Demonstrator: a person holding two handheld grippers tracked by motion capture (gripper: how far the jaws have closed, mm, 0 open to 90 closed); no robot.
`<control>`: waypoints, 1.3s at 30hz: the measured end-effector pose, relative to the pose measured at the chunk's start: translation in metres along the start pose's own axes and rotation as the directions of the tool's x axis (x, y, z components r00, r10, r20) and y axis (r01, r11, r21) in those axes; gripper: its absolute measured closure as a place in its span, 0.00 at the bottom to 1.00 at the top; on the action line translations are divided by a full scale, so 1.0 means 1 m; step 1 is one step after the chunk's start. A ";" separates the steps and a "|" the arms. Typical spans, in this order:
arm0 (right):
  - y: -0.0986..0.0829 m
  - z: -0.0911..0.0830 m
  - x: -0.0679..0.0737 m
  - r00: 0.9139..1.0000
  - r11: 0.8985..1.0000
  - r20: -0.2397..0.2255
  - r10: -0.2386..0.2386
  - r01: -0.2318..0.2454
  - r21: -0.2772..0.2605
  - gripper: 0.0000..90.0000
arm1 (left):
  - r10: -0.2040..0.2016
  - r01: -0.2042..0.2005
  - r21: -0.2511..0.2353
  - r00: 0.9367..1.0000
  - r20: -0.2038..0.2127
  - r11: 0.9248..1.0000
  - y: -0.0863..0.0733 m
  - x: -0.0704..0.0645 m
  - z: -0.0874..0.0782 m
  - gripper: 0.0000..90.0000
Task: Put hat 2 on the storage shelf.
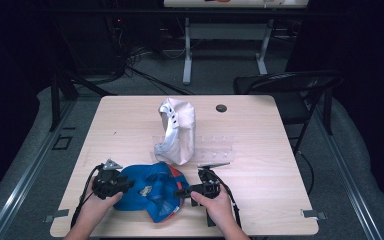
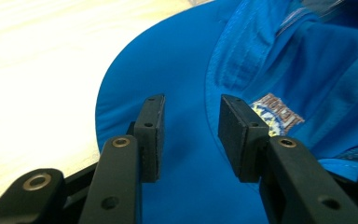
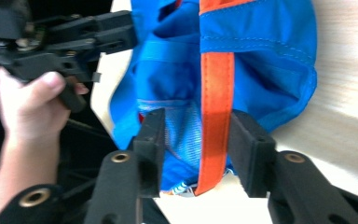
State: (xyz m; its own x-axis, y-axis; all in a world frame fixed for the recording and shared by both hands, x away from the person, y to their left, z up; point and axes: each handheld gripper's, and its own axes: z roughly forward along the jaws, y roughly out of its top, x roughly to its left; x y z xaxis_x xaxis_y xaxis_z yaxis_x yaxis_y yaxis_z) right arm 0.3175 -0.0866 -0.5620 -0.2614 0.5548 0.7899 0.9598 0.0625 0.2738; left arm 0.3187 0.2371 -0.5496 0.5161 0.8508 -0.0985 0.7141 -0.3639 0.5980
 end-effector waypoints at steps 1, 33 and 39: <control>0.000 -0.001 0.001 1.000 1.000 -0.005 0.002 -0.002 0.001 0.71 | 0.001 -0.001 0.002 1.000 0.000 1.000 0.000 0.000 0.001 0.69; 0.008 -0.046 0.007 0.991 0.998 0.119 0.057 -0.057 -0.007 0.87 | 0.059 -0.059 0.004 0.998 -0.026 0.998 0.001 -0.007 -0.003 0.71; 0.008 -0.061 -0.001 0.991 0.997 0.113 0.078 -0.075 -0.031 0.87 | 0.059 -0.059 0.004 0.998 -0.028 0.998 0.000 -0.007 -0.003 0.70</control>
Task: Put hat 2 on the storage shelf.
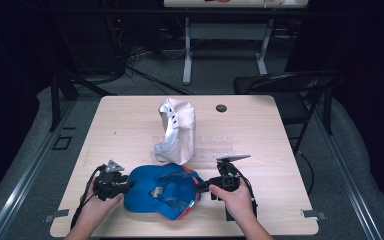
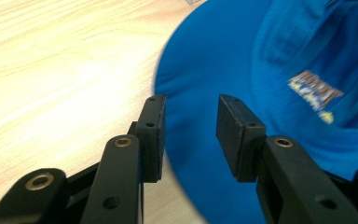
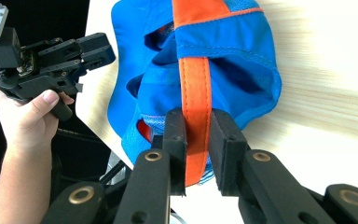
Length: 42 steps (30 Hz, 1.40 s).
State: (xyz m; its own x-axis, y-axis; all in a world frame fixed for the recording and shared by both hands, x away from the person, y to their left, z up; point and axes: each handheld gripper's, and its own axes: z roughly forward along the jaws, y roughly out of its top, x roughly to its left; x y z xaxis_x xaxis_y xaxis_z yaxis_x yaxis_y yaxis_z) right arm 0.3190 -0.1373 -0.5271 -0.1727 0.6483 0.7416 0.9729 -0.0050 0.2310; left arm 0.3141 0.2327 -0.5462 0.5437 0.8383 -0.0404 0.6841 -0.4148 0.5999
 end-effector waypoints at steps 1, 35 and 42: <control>0.000 -0.005 -0.001 0.999 1.000 0.038 -0.001 0.001 0.015 0.87 | 0.000 0.000 -0.001 1.000 0.000 1.000 0.000 0.000 0.000 0.70; 0.004 -0.101 -0.028 0.955 0.999 0.294 0.039 -0.031 -0.031 0.87 | -0.020 0.020 0.002 1.000 0.008 1.000 -0.001 0.001 0.002 0.70; 0.012 -0.114 -0.016 0.917 1.000 0.399 0.021 -0.025 0.004 0.87 | -0.016 0.016 0.004 1.000 0.008 1.000 -0.001 0.000 0.002 0.70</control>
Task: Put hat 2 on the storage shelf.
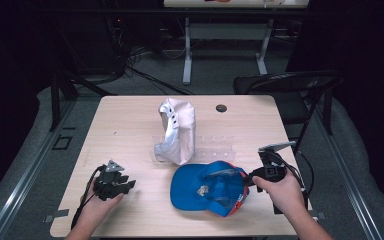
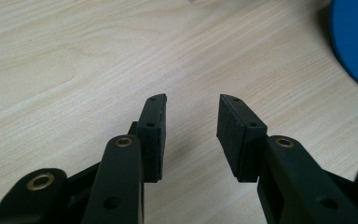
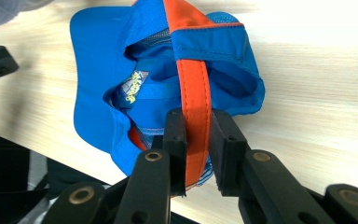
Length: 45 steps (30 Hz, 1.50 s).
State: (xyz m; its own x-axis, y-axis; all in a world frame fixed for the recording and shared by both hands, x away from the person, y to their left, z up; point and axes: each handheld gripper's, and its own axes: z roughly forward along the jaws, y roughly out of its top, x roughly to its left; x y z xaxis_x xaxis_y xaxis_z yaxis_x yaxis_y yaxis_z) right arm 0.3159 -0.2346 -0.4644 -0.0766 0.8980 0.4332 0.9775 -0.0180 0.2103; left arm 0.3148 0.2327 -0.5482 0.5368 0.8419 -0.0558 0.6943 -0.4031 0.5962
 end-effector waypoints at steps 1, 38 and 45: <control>0.002 -0.004 0.003 1.000 1.000 0.022 0.001 -0.002 0.011 0.86 | 0.000 0.000 0.000 1.000 0.000 1.000 0.000 0.000 0.000 0.70; 0.038 -0.091 0.046 0.985 1.000 -0.172 0.012 -0.015 -0.021 0.87 | -0.006 0.006 0.002 1.000 -0.001 1.000 0.000 0.002 0.000 0.70; 0.043 -0.095 0.048 0.956 0.999 -0.290 0.039 -0.047 -0.022 0.87 | -0.018 0.017 -0.003 1.000 -0.005 1.000 -0.001 0.004 -0.001 0.69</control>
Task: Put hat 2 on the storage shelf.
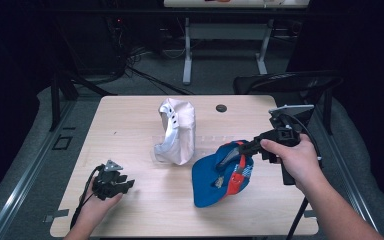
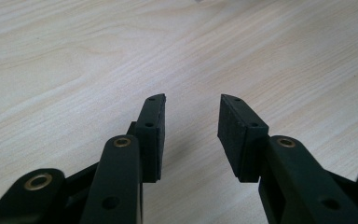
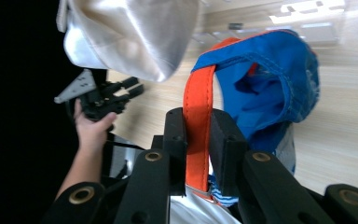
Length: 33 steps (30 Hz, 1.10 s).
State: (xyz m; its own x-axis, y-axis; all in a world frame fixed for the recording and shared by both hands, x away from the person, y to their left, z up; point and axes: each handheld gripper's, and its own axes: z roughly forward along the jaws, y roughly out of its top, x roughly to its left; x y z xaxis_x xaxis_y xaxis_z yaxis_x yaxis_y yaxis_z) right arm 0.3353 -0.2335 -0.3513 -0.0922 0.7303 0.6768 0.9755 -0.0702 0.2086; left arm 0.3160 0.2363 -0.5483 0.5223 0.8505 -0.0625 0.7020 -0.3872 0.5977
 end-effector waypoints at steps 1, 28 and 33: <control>0.001 -0.001 0.002 1.000 1.000 -0.019 0.004 -0.004 0.014 0.87 | 0.000 0.000 0.000 1.000 0.000 1.000 0.000 0.000 0.000 0.69; 0.018 -0.032 0.029 0.996 0.997 -0.084 -0.018 0.011 -0.082 0.87 | -0.007 0.006 -0.017 1.000 -0.023 1.000 -0.002 0.005 0.004 0.48; 0.027 -0.041 0.035 0.996 0.994 -0.090 -0.011 0.002 -0.107 0.87 | -0.009 0.008 -0.023 1.000 -0.027 1.000 -0.002 0.006 0.003 0.47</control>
State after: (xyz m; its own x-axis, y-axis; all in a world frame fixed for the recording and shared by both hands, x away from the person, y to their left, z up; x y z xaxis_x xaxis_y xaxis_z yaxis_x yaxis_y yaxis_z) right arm 0.3502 -0.2375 -0.2935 -0.1209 0.6672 0.7350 0.9484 -0.1409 0.2839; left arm 0.3190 0.2410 -0.5526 0.5030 0.8630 -0.0466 0.6949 -0.3718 0.6155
